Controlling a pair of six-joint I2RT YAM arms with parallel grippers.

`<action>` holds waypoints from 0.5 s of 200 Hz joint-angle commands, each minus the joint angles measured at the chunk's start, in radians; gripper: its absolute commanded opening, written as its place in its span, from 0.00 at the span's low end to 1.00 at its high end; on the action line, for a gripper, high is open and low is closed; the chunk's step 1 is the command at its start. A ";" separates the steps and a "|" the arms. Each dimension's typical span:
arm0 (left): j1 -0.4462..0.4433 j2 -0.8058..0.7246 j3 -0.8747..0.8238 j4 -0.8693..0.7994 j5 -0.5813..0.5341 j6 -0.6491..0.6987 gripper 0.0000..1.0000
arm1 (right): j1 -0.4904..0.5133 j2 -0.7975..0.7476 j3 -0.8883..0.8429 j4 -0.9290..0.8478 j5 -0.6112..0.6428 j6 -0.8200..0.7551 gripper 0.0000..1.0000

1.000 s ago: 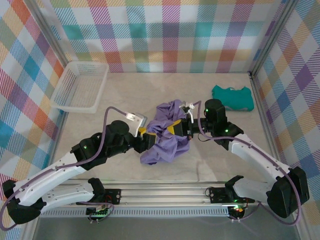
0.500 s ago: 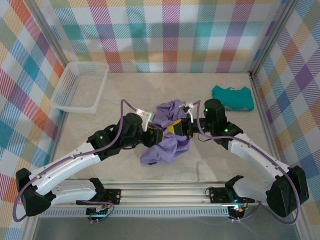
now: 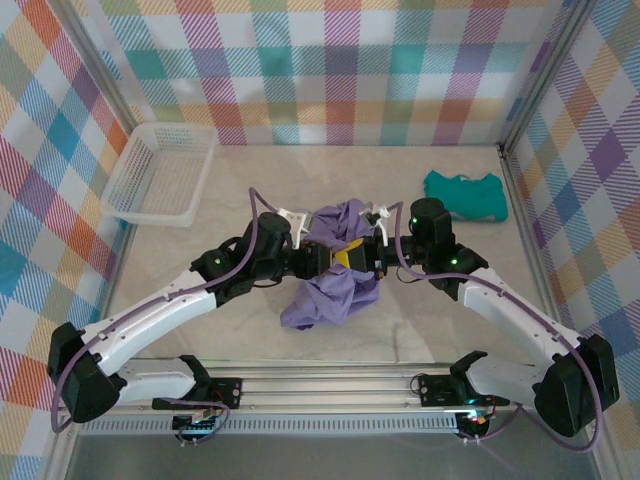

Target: Fold the inside-out t-shirt

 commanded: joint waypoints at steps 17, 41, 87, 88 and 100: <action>0.051 -0.005 0.024 0.048 0.052 -0.011 0.22 | -0.004 -0.050 -0.011 -0.051 -0.010 -0.107 0.00; 0.076 -0.015 0.015 0.096 0.128 -0.001 0.02 | -0.006 -0.065 -0.024 -0.080 0.003 -0.161 0.00; 0.120 -0.183 -0.100 0.283 0.392 0.027 0.00 | -0.019 -0.064 -0.029 -0.083 0.192 -0.072 0.12; 0.119 -0.187 -0.105 0.286 0.398 0.027 0.00 | -0.019 -0.064 -0.028 -0.084 0.202 -0.063 0.12; 0.122 -0.233 -0.148 0.365 0.456 0.007 0.00 | -0.018 -0.039 -0.003 -0.143 0.333 0.004 0.18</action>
